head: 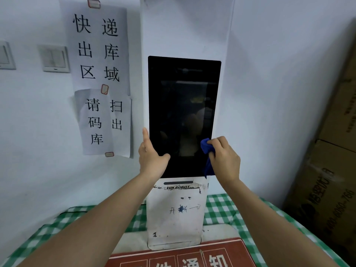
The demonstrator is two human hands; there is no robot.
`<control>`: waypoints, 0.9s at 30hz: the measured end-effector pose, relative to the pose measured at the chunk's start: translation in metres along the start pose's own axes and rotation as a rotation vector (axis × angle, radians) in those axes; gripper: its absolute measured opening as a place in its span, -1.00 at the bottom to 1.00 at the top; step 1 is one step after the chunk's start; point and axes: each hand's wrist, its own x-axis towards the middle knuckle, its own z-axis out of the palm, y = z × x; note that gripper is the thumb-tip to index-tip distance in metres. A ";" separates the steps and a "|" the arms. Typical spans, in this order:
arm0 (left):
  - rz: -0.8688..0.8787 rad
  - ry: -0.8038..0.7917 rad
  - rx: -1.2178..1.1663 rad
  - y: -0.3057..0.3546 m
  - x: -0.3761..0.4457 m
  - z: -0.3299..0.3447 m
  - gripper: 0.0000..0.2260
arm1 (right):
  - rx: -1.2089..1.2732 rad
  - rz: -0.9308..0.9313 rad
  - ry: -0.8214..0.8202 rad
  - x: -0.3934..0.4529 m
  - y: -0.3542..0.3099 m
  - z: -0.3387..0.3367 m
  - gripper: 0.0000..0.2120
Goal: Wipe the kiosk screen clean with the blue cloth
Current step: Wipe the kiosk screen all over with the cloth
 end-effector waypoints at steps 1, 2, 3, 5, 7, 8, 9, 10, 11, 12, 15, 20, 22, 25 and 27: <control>-0.004 -0.008 -0.006 0.001 0.000 0.000 -0.09 | 0.024 0.040 0.027 0.007 -0.004 -0.002 -0.78; -0.005 -0.018 -0.013 0.001 0.000 -0.001 -0.09 | 0.045 0.085 0.052 0.014 -0.008 -0.003 -0.77; -0.004 -0.027 -0.020 0.001 -0.001 -0.001 -0.10 | 0.060 0.121 0.072 0.018 -0.012 -0.002 -0.77; 0.005 -0.039 -0.028 0.001 -0.001 -0.004 -0.11 | 0.075 0.152 0.090 0.017 -0.020 0.003 -0.78; 0.022 -0.050 -0.022 -0.001 0.001 -0.007 -0.13 | 0.079 0.125 0.068 0.006 -0.028 0.010 -0.80; 0.030 -0.053 -0.020 -0.002 0.001 -0.009 -0.14 | 0.069 0.077 0.038 0.000 -0.031 0.014 -0.81; 0.035 -0.056 -0.018 -0.003 0.001 -0.011 -0.15 | 0.049 0.014 0.003 -0.004 -0.032 0.016 -0.82; 0.038 -0.060 -0.020 -0.004 0.001 -0.012 -0.15 | 0.022 -0.045 -0.027 -0.005 -0.031 0.017 -0.83; 0.035 -0.063 -0.024 -0.004 0.001 -0.013 -0.15 | 0.002 -0.087 -0.047 -0.003 -0.029 0.016 -0.83; 0.036 -0.062 -0.026 -0.005 0.000 -0.014 -0.15 | -0.009 -0.109 -0.053 0.001 -0.027 0.013 -0.83; 0.043 -0.055 -0.036 -0.005 -0.002 -0.014 -0.16 | 0.027 -0.020 0.003 0.008 -0.028 0.008 -0.81; 0.062 -0.105 -0.086 -0.007 -0.001 -0.019 -0.18 | 0.157 0.255 0.074 0.003 -0.058 0.023 -0.84; 0.059 -0.129 -0.112 -0.011 0.001 -0.024 -0.20 | 0.167 0.184 0.063 -0.002 -0.070 0.031 -0.82; 0.054 -0.135 -0.144 -0.017 0.004 -0.027 -0.21 | 0.103 -0.044 0.014 -0.008 -0.078 0.036 -0.79; 0.057 -0.125 -0.158 -0.019 0.005 -0.026 -0.23 | 0.033 -0.165 -0.021 -0.005 -0.073 0.035 -0.78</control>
